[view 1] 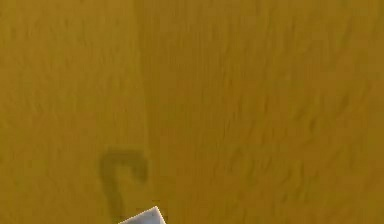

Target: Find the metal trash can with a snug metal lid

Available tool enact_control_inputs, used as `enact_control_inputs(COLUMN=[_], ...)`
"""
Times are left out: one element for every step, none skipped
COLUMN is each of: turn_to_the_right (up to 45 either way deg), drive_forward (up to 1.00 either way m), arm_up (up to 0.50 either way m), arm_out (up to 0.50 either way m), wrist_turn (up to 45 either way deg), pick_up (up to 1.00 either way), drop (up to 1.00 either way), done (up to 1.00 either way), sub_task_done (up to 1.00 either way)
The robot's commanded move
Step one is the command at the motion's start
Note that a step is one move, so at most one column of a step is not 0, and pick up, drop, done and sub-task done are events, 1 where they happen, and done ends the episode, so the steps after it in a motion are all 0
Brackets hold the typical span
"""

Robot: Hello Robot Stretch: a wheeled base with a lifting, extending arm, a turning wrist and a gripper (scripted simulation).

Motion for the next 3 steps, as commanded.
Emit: enact_control_inputs(turn_to_the_right=[-45.0, -45.0, -27.0], drive_forward=[0.0, 0.0, 0.0], arm_up=[0.0, 0.0, 0.0], arm_out=[0.0, 0.0, 0.0], wrist_turn=[0.0, 0.0, 0.0], pick_up=[0.0, 0.0, 0.0], drop=[0.0, 0.0, 0.0], done=[0.0, 0.0, 0.0], sub_task_done=[0.0, 0.0, 0.0])
